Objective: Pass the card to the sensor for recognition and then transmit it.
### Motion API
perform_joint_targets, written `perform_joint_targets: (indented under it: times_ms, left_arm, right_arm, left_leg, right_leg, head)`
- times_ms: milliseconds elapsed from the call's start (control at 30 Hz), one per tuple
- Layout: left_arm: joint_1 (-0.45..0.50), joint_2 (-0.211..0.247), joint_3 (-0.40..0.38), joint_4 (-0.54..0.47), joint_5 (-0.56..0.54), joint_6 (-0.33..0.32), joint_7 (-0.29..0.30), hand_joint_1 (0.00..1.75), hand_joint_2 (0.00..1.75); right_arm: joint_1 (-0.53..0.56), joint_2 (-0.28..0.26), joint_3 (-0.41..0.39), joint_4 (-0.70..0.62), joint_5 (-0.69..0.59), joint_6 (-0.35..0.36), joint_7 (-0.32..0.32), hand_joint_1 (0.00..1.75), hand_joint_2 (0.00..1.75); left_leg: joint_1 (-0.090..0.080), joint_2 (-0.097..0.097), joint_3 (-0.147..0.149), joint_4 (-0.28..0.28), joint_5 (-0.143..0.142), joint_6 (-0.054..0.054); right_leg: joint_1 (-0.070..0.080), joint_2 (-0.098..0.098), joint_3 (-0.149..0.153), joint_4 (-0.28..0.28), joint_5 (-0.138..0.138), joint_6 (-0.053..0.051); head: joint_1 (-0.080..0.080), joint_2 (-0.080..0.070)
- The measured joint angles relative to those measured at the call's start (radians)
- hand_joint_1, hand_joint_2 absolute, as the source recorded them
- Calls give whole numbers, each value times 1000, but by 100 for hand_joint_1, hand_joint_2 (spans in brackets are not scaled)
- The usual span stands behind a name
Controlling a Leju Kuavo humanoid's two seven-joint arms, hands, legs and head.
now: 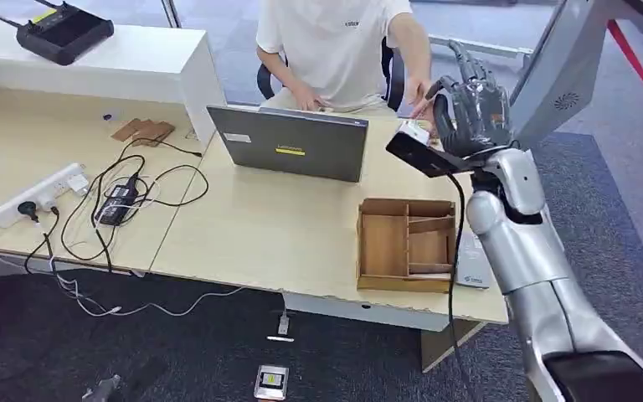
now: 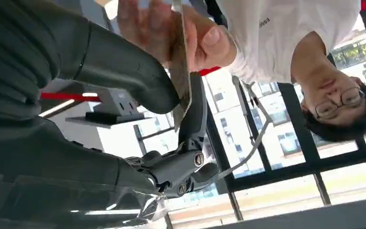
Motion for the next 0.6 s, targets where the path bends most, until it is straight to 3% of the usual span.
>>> perform_joint_targets:
  times_ms: [267,300,333,367,400,600]
  left_arm:
    - [-18,-4,-25,-5,-21,-17,22,0,0]
    - [-19,-4,-27,-5,-25,-17,25,0,0]
    - [-19,-5,-29,-5,-27,-18,27,0,0]
    - [-20,-5,-32,-5,-28,-18,27,0,0]
    - [-20,-5,-34,-5,-29,-18,28,0,0]
    - [-20,-5,-43,-5,-32,-19,32,0,0]
  right_arm:
    - [-45,52,1,181,-24,24,31,175,175]
    - [-48,55,1,201,-23,24,31,89,175]
    - [-50,58,1,212,-22,24,32,45,175]
    - [-51,62,1,233,-20,23,32,16,175]
    - [-51,63,1,243,-19,22,33,0,175]
    - [-55,76,1,296,-13,-5,43,0,175]
  left_leg:
    - [0,0,-1,0,0,0]
    - [0,0,-1,0,0,0]
    - [0,0,-1,0,0,0]
    - [0,0,-1,0,0,0]
    - [0,0,0,0,0,0]
    - [0,1,0,0,0,0]
  right_leg:
    - [0,0,-1,-1,0,0]
    - [0,0,-1,-1,0,0]
    - [0,0,-1,-1,0,0]
    - [0,0,-1,-1,0,0]
    - [0,0,-1,-1,0,0]
    - [0,0,-1,0,0,0]
  head:
    - [0,0]
    - [0,0]
    - [0,0]
    - [0,0]
    - [0,0]
    - [0,0]
